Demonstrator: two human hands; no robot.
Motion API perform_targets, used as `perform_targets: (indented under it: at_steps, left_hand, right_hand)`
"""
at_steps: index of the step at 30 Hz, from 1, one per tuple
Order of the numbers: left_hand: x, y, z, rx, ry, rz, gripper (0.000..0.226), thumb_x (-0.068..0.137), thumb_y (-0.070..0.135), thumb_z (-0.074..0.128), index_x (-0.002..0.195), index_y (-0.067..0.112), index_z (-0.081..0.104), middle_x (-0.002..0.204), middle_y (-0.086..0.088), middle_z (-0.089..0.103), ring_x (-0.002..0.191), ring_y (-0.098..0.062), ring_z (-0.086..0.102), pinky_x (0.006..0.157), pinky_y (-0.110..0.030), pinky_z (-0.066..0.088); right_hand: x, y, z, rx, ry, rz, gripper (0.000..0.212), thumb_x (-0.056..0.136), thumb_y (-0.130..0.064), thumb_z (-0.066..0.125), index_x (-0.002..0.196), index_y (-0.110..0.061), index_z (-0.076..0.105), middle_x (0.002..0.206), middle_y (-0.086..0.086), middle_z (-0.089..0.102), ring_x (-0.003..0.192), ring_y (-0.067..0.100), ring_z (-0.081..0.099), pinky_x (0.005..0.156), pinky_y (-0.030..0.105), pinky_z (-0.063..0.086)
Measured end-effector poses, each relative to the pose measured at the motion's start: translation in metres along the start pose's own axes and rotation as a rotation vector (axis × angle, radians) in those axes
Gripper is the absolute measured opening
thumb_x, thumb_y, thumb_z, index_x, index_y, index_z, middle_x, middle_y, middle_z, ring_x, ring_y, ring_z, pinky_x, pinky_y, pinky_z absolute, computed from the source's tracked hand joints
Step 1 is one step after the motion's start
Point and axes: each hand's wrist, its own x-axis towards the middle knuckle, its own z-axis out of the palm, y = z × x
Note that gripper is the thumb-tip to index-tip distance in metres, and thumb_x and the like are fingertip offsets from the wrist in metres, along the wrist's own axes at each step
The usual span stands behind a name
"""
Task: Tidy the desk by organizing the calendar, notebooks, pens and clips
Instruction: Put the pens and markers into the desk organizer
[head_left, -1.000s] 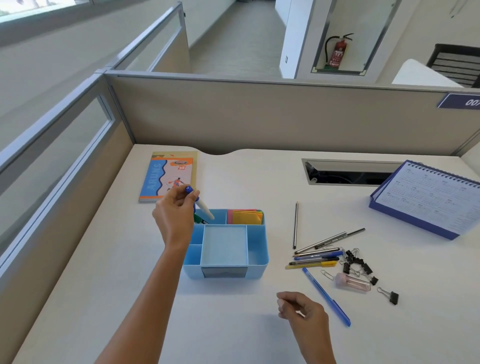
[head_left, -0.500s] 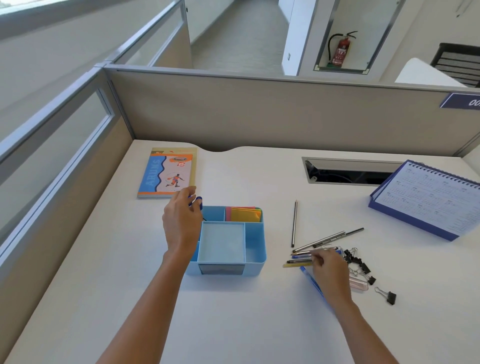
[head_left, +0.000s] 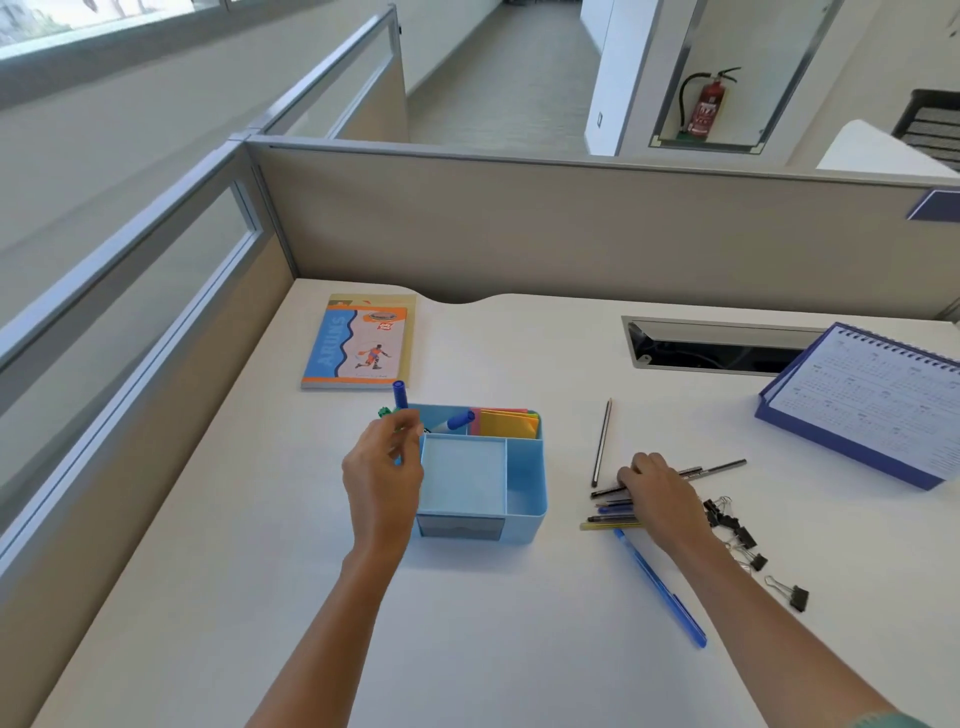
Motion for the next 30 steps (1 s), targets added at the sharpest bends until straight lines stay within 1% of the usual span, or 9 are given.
perform_targets:
  at_steps: [2,6,11,14,16,19,21,26,30]
  left_hand:
    - [-0.011,0.004,0.006,-0.041,-0.048,-0.026,0.014,0.089,0.010,0.065,0.102,0.013,0.070,0.092,0.004,0.071,0.079,-0.008,0.067,0.068,-0.019,0.054]
    - [-0.022,0.017,0.019,-0.185,-0.202,-0.220,0.009,0.091,0.021,0.064,0.095,0.016,0.071,0.080,0.002,0.072,0.072,-0.009,0.069,0.066,-0.025,0.057]
    - [-0.015,0.046,0.028,-0.391,-0.623,-0.531,0.039,0.091,0.038,0.058,0.104,0.003,0.069,0.091,-0.008,0.075,0.082,-0.016,0.073,0.076,-0.031,0.059]
    - [-0.009,0.059,0.031,-0.490,-0.806,-0.697,0.038,0.092,0.042,0.057,0.105,0.009,0.069,0.099,-0.007,0.075,0.089,-0.018,0.072,0.074,-0.026,0.058]
    - [-0.006,0.064,0.032,-0.476,-0.869,-0.709,0.038,0.089,0.043,0.061,0.104,0.009,0.070,0.097,-0.006,0.075,0.088,-0.018,0.072,0.074,-0.027,0.056]
    - [-0.001,0.065,0.030,-0.470,-0.805,-0.733,0.028,0.087,0.028,0.068,0.101,0.005,0.072,0.095,-0.012,0.072,0.087,-0.021,0.069,0.072,-0.030,0.057]
    - [0.002,0.059,0.023,-0.512,-0.678,-0.732,0.021,0.089,0.020,0.066,0.102,0.003,0.071,0.094,-0.013,0.072,0.090,-0.022,0.068,0.073,-0.030,0.059]
    - [0.014,0.049,0.000,-0.670,-0.261,-0.633,0.024,0.084,0.015,0.071,0.104,0.003,0.066,0.096,-0.012,0.073,0.093,-0.020,0.071,0.085,-0.032,0.056]
    - [0.028,0.024,-0.025,-0.581,0.000,-0.548,0.019,0.082,0.017,0.074,0.097,0.008,0.067,0.087,-0.007,0.073,0.084,-0.019,0.071,0.083,-0.032,0.056]
  right_hand:
    - [-0.003,-0.001,-0.006,-0.004,0.061,-0.055,0.048,0.037,0.017,0.076,0.069,-0.014,0.059,0.069,0.001,0.055,0.064,0.019,0.053,0.042,0.023,0.032]
    - [-0.008,-0.016,-0.029,0.142,0.255,-0.093,0.044,0.057,0.016,0.071,0.089,-0.014,0.063,0.084,0.002,0.055,0.075,0.018,0.053,0.042,0.024,0.046]
    - [-0.018,-0.049,-0.075,0.265,0.458,-0.241,0.053,0.059,0.015,0.067,0.103,-0.015,0.066,0.090,0.004,0.060,0.082,0.016,0.055,0.046,0.025,0.050]
    - [-0.024,-0.075,-0.090,0.256,0.533,-0.422,0.031,0.084,0.002,0.047,0.103,-0.014,0.066,0.094,0.007,0.063,0.083,0.018,0.058,0.049,0.025,0.050]
    - [-0.023,-0.091,-0.090,0.250,0.551,-0.526,0.030,0.096,-0.007,0.038,0.101,-0.013,0.067,0.094,0.007,0.063,0.085,0.021,0.061,0.051,0.027,0.051]
    - [-0.017,-0.108,-0.084,0.221,0.564,-0.617,0.022,0.099,-0.012,0.046,0.105,-0.013,0.067,0.099,0.009,0.065,0.097,0.023,0.062,0.063,0.028,0.055]
    - [-0.012,-0.115,-0.080,0.244,0.560,-0.611,0.027,0.100,-0.013,0.041,0.110,-0.012,0.066,0.106,0.010,0.066,0.101,0.023,0.063,0.065,0.028,0.057]
    - [-0.006,-0.131,-0.081,0.518,0.501,-0.388,0.011,0.090,-0.009,0.055,0.095,-0.017,0.062,0.105,0.001,0.061,0.088,0.017,0.061,0.053,0.032,0.054]
    - [-0.005,-0.134,-0.069,0.661,0.477,-0.252,0.011,0.091,-0.012,0.056,0.098,-0.017,0.064,0.101,-0.003,0.061,0.086,0.014,0.060,0.061,0.030,0.054]
